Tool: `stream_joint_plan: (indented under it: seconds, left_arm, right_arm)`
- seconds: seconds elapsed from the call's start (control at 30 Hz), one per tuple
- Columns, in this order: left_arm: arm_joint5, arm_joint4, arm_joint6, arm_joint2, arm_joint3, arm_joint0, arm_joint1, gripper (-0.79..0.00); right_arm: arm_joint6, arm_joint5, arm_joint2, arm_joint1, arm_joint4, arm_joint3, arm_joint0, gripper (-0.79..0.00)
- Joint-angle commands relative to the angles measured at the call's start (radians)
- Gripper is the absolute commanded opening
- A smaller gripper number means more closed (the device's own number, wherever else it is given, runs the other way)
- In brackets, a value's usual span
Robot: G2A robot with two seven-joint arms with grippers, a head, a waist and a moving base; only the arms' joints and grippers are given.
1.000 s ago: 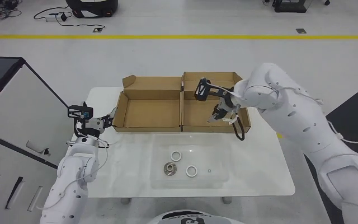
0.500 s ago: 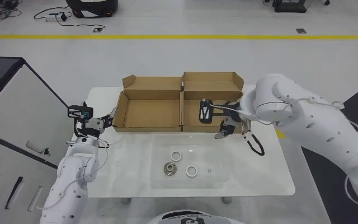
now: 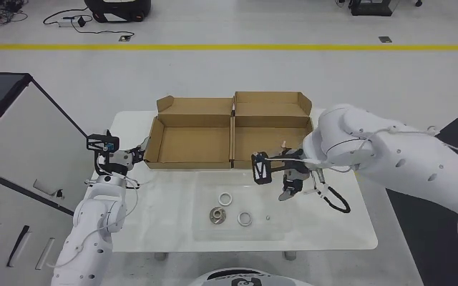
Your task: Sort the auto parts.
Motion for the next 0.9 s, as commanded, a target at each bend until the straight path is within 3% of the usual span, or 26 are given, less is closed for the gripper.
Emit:
stream_joint_plan:
  seconds: [0.0,0.37,0.87]
  left_arm:
    - [0.0,0.0,0.0,0.0,0.0,0.0,0.0,0.0]
    - [0.0,0.0,0.0,0.0,0.0,0.0,0.0,0.0]
    - [0.0,0.0,0.0,0.0,0.0,0.0,0.0,0.0]
  right_arm:
    - [-0.006,-0.006,-0.04,-0.005,0.011,0.002,0.029,0.0]
    - [0.039,0.039,-0.042,-0.065,0.027,0.005,-0.015,0.0]
    - [0.105,0.105,-0.042,-0.134,-0.083,0.022,-0.132,0.0]
